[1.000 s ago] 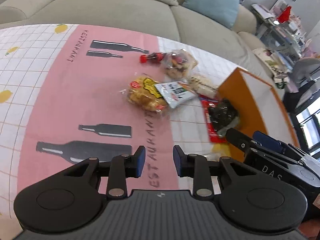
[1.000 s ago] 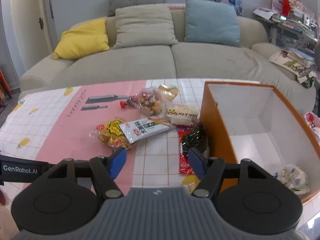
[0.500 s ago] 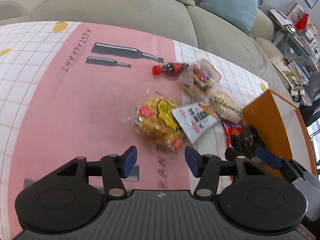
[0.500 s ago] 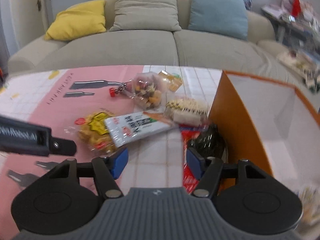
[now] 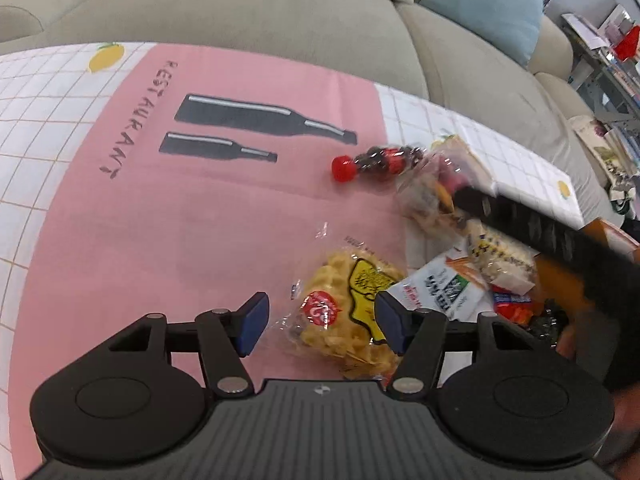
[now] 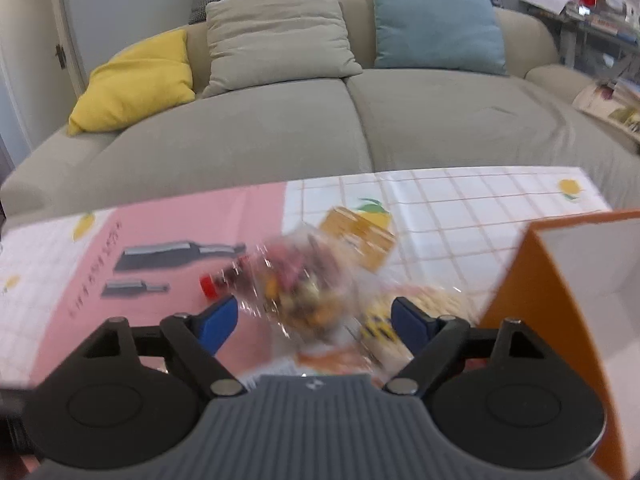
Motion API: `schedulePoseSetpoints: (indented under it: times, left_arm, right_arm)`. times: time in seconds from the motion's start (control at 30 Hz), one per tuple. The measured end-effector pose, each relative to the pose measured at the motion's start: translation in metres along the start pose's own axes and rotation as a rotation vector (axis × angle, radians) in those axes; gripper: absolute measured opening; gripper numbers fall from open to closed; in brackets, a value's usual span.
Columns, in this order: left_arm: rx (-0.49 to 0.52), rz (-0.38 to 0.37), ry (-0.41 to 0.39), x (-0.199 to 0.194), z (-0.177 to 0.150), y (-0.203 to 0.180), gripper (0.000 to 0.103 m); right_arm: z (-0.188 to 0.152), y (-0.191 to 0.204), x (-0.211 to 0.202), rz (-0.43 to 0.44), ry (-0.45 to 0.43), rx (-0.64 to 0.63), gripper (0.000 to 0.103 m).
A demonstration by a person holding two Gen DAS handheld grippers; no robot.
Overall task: Organize snacks
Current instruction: 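Grasp the yellow waffle-cookie bag with the left tool while the right tool grasps the mixed-candy bag, then lift both bags and carry them over the orange box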
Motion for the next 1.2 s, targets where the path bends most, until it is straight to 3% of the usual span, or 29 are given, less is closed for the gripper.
schedulePoseSetpoints:
  times: [0.23,0.37,0.43,0.47,0.5,0.8,1.2]
  left_arm:
    - [-0.017,-0.03,0.023,0.016,0.001,-0.004,0.079]
    - [0.009,-0.045,0.019,0.016,-0.001,-0.008,0.073]
    - [0.019,-0.035,0.025,0.014,-0.002,-0.009,0.068]
    - [0.022,-0.027,0.029,0.013,-0.003,-0.01,0.066]
    - [0.028,-0.015,0.03,0.011,-0.004,-0.01,0.065]
    - [0.043,0.078,0.049,-0.018,-0.037,0.004,0.06]
    - [0.115,0.132,0.098,-0.064,-0.104,0.03,0.056]
  right_arm:
    - [0.021,-0.013,0.053,0.014,0.073,0.126,0.081]
    - [0.017,-0.017,0.055,0.056,0.056,0.15,0.061]
    - [0.012,-0.014,0.052,0.065,0.057,0.119,0.058]
    - [0.009,-0.014,0.049,0.066,0.057,0.112,0.049]
    - [0.005,-0.014,0.045,0.061,0.059,0.106,0.047]
    - [-0.048,0.005,-0.006,0.15,0.098,0.077,0.045]
    - [-0.114,0.033,-0.079,0.266,0.223,-0.033,0.045]
Point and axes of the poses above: each gripper's, at about its wrist camera, not at the fingertips, and x roughly the way its jaws point, y to its left, z to its top, the point moved 2 cm from there along x, roughly the way its jaws point, and after that the axes turned 15 degrees about z, right-handed, at the moved point
